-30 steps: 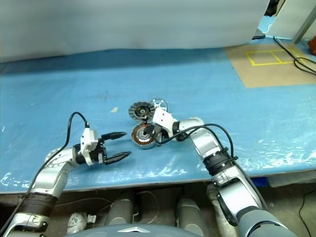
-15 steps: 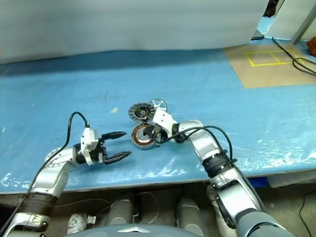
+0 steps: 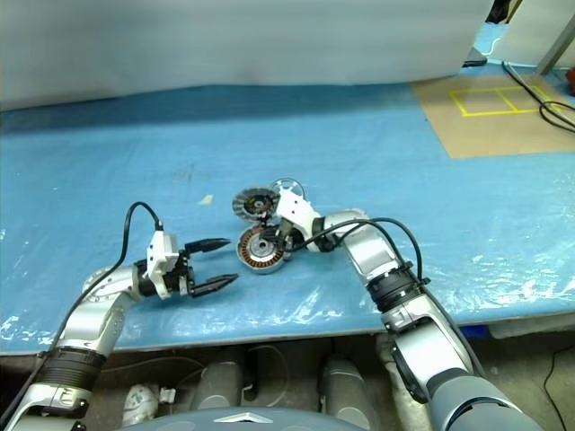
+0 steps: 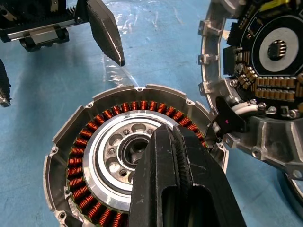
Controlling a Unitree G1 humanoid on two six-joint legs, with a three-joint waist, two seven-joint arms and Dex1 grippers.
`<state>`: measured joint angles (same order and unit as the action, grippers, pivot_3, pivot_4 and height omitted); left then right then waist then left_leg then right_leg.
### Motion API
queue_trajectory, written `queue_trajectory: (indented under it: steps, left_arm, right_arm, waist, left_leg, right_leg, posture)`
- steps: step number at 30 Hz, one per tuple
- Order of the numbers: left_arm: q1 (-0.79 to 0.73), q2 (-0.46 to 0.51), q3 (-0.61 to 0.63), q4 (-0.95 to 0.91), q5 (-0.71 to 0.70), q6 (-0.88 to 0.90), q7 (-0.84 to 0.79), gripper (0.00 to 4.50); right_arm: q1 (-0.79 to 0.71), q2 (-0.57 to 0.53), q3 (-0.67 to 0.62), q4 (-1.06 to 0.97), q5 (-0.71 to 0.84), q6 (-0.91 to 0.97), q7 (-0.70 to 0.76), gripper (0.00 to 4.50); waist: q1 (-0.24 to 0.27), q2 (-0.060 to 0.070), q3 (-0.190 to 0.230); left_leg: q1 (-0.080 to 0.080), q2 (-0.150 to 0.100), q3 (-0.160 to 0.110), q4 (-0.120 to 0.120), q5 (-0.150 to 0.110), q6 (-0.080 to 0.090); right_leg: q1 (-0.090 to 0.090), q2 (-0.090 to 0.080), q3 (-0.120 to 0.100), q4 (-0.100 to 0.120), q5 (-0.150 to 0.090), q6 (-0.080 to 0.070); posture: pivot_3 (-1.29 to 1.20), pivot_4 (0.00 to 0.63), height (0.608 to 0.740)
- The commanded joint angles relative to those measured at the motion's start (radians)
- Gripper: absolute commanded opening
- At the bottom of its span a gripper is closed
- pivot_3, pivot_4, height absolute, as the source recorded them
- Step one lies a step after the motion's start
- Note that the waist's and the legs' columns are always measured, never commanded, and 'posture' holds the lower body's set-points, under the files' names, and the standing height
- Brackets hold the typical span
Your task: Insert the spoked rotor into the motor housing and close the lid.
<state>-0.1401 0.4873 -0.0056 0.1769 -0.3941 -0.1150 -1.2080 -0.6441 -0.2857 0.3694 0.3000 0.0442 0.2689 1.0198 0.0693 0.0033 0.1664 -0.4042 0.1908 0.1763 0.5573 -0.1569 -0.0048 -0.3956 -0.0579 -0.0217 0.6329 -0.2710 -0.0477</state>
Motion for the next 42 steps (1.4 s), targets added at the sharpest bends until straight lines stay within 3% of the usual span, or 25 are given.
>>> queue_trajectory:
  steps: [1, 15, 22, 29, 42]
  left_arm:
    - [0.005, 0.005, 0.012, -0.017, -0.008, -0.02, -0.004, 4.08]
    - [0.006, 0.002, 0.003, -0.048, -0.007, 0.005, 0.019, 4.08]
    - [0.007, 0.006, 0.004, -0.056, -0.007, 0.013, 0.024, 4.08]
    - [0.008, 0.005, 0.004, -0.061, -0.008, 0.018, 0.026, 4.08]
    - [-0.008, -0.006, 0.0, -0.043, -0.003, 0.011, 0.028, 4.08]
  right_arm:
    - [0.003, 0.009, 0.013, -0.015, -0.004, -0.03, 0.008, 0.06]
    - [0.003, 0.002, -0.02, -0.096, 0.077, 0.069, 0.073, 0.06]
    - [-0.008, 0.041, -0.017, 0.054, 0.024, 0.011, -0.003, 0.06]
    - [0.014, -0.006, 0.074, 0.087, -0.089, -0.089, -0.003, 0.06]
    - [0.054, -0.068, 0.181, 0.139, -0.257, -0.264, -0.042, 0.06]
  waist:
    - [0.0, 0.0, 0.0]
    - [0.0, 0.0, 0.0]
    - [-0.001, 0.0, 0.0]
    - [0.0, 0.0, 0.0]
    - [0.001, -0.002, -0.001]
  left_leg:
    - [0.0, 0.0, 0.0, 0.001, 0.0, 0.0]
    - [0.0, 0.0, 0.0, 0.004, 0.0, 0.0]
    - [0.0, 0.0, 0.0, 0.005, 0.0, 0.0]
    - [0.003, 0.0, 0.0, 0.005, 0.0, 0.0]
    - [0.026, 0.0, 0.0, -0.002, -0.003, 0.004]
  right_leg:
    - [0.0, 0.0, 0.0, 0.0, 0.0, 0.0]
    - [0.0, 0.0, 0.001, 0.004, 0.0, 0.0]
    - [0.0, 0.0, 0.001, 0.005, 0.0, 0.0]
    - [0.002, 0.0, 0.001, 0.006, 0.0, -0.001]
    - [0.025, -0.001, 0.003, -0.006, -0.001, -0.001]
  posture:
    - [0.0, 0.15, 0.74]
    - [0.0, 0.15, 0.74]
    - [0.0, 0.15, 0.74]
    - [0.0, 0.15, 0.74]
    - [0.0, 0.15, 0.74]
